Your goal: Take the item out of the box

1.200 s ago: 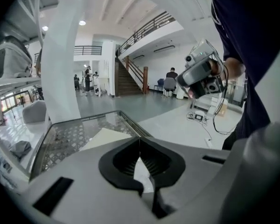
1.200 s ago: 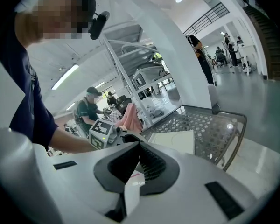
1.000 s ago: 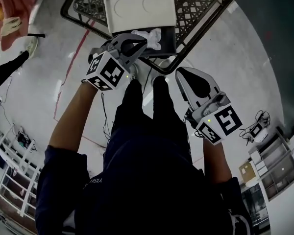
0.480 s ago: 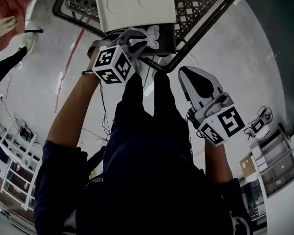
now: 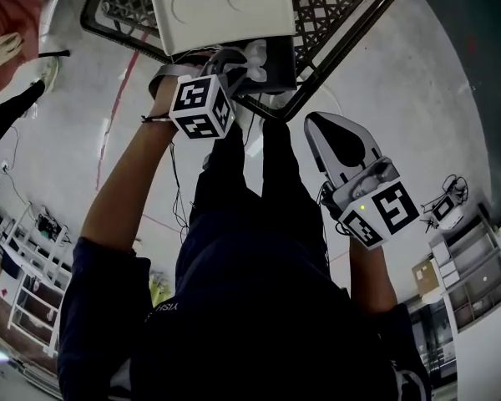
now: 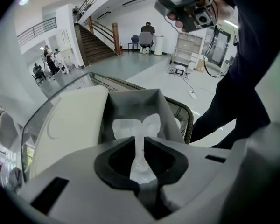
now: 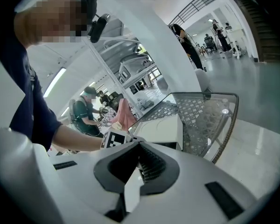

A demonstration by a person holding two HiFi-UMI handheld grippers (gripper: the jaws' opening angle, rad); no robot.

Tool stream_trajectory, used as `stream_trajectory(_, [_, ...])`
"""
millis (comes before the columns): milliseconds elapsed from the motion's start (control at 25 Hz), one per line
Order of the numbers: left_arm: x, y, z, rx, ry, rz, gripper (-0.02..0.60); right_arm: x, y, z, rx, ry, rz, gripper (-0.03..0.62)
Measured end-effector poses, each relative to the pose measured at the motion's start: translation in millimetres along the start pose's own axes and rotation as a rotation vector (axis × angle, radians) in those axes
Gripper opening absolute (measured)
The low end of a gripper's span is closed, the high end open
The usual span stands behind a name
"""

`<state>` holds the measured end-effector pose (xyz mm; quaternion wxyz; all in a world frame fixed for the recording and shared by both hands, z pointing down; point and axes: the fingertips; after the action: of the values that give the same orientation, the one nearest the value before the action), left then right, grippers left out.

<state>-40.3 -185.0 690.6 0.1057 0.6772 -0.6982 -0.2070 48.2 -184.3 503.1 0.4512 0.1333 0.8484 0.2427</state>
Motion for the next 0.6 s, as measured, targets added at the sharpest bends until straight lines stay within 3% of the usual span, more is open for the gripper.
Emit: stream_trajectory(600, [1.1,2.0,-2.6,0.018,-0.045,0.032,0.009,2.6,0.5,0.1,-0.003,-0.002,0.003,0.021])
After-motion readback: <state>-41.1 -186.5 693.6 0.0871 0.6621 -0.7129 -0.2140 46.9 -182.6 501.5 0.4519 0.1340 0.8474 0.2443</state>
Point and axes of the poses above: the fingertips, and each gripper's own axes: z backward along the fingers, x to its left, y out of its underside, and after that the axes turned 13 degrees about -z, right-handed
